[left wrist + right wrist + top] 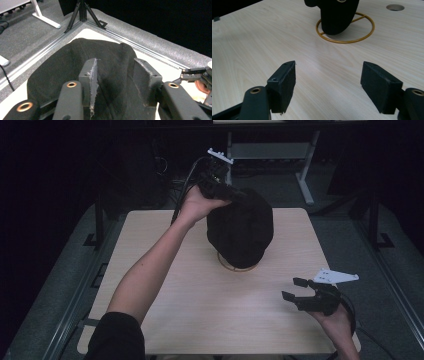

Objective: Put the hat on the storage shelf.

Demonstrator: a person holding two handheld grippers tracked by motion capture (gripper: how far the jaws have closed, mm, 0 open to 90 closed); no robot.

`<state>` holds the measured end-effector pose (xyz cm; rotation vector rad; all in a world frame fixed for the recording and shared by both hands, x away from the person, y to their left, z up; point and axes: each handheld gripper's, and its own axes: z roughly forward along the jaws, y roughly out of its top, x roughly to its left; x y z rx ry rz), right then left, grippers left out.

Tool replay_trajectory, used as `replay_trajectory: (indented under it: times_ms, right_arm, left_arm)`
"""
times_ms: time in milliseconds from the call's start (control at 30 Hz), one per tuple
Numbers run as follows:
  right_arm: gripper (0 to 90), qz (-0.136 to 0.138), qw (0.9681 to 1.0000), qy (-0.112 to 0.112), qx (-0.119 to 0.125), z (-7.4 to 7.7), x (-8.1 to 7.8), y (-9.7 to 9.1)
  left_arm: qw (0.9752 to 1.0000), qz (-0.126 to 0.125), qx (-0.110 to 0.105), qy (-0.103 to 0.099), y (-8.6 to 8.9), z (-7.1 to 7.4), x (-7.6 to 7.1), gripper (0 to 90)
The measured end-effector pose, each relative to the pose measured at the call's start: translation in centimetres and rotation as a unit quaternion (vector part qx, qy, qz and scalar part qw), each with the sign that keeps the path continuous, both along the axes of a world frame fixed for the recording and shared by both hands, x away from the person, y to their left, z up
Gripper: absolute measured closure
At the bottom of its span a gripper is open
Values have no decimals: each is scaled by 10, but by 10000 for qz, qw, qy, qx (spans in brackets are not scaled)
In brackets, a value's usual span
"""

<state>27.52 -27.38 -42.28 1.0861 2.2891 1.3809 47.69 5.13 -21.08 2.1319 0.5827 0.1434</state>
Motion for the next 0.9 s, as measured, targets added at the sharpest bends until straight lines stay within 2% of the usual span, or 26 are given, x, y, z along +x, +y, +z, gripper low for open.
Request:
replay_trajectory:
  times_ms: [100, 267, 433, 600, 700, 900]
  right_arm:
    - [276, -56, 9999, -4, 117, 1, -1, 0]
    - [270, -96, 9999, 28, 100, -2, 1, 0]
    - [261, -128, 9999, 57, 23, -4, 0, 0]
    - [259, -207, 9997, 70, 75, -7, -1, -1]
    - [251, -209, 9997, 48, 110, -7, 0, -1]
    - [247, -185, 9998, 12, 32, -8, -1, 3]
  left_arm:
    - [10000, -19, 39, -48, 4, 3, -5, 507]
    - [9999, -4, 48, -153, 13, 5, -15, 494]
    - [9998, 52, -75, -188, 25, 2, -22, 482]
    - [9996, 110, -188, -169, 40, -4, -29, 474]
    - [9996, 135, -188, -174, 45, -6, -32, 470]
    - [9993, 132, -271, -224, 55, -11, -40, 461]
